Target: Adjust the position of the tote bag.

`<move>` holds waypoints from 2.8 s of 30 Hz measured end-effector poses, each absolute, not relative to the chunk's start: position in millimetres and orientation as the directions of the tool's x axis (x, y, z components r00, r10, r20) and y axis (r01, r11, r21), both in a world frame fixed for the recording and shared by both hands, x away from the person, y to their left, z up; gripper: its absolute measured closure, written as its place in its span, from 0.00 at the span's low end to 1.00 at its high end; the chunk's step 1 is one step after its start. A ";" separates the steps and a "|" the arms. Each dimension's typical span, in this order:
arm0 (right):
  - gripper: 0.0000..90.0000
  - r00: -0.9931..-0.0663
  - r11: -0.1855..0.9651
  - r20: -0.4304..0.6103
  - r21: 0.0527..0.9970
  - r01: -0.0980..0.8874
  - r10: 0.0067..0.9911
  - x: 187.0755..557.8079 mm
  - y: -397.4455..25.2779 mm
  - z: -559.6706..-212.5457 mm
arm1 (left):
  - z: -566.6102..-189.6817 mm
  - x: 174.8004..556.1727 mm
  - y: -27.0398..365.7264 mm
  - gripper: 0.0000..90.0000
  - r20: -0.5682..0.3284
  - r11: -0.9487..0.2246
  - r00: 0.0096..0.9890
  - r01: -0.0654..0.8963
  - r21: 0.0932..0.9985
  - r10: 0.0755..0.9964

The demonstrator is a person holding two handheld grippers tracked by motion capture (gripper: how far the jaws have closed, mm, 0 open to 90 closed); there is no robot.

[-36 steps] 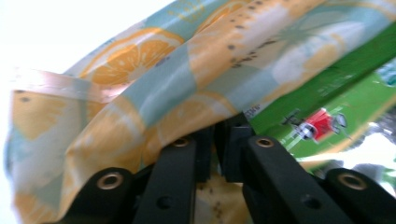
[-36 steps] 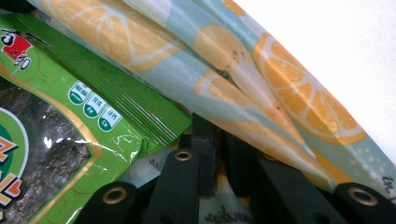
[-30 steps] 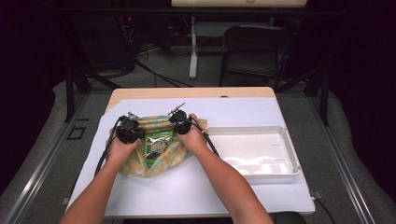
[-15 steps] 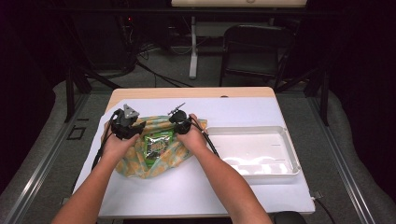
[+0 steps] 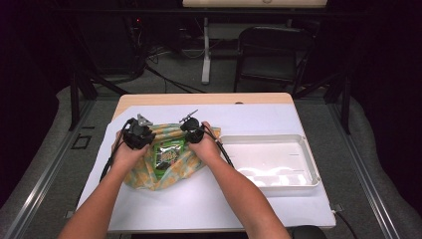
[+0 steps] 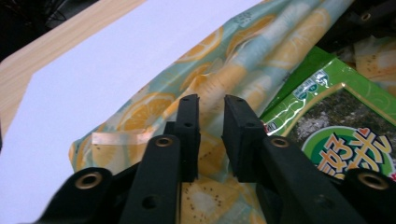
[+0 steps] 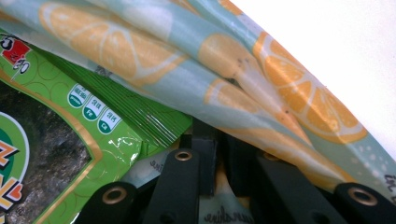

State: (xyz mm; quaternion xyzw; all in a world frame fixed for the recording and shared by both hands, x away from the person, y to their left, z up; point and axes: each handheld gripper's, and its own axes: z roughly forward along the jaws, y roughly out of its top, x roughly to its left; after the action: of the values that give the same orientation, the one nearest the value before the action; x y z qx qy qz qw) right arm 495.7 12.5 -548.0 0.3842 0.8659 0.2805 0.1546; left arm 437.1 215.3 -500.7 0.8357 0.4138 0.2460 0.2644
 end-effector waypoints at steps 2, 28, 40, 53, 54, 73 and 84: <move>0.93 -0.661 0.555 -0.056 0.599 0.577 0.748 495.8 12.2 -547.6 | -501.5 436.8 214.5 0.93 0.190 -0.524 0.544 0.564 0.639 0.817; 0.78 -0.710 0.532 -0.008 0.669 0.520 0.704 471.5 8.0 -513.5 | -529.5 450.7 215.9 1.00 0.196 -0.534 0.519 0.654 0.535 0.832; 0.78 -0.744 0.551 -0.013 0.681 0.482 0.668 451.5 -2.7 -488.5 | -512.8 440.1 219.1 0.97 0.179 -0.508 0.509 0.636 0.581 0.842; 0.79 -0.755 0.585 -0.020 0.646 0.491 0.656 441.3 -4.1 -503.7 | -495.7 413.9 218.4 0.91 0.144 -0.505 0.546 0.599 0.621 0.825; 0.79 -0.758 0.587 -0.018 0.645 0.489 0.652 441.2 -5.4 -503.4 | -495.4 412.1 218.5 0.91 0.141 -0.507 0.552 0.597 0.622 0.822; 0.74 -0.789 0.554 0.031 0.695 0.459 0.614 411.9 -6.3 -488.0 | -486.5 385.0 228.2 0.78 0.124 -0.468 0.528 0.589 0.659 0.840; 0.78 -0.799 0.528 0.043 0.729 0.436 0.600 393.5 -10.8 -481.8 | -496.3 372.5 234.4 0.58 0.074 -0.411 0.508 0.594 0.691 0.858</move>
State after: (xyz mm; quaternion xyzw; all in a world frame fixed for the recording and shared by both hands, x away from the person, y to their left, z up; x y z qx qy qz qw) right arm 393.5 -10.8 -481.8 0.2985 0.8676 0.3830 0.1071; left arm 372.5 234.4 -496.3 0.8122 0.4470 0.2147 0.3074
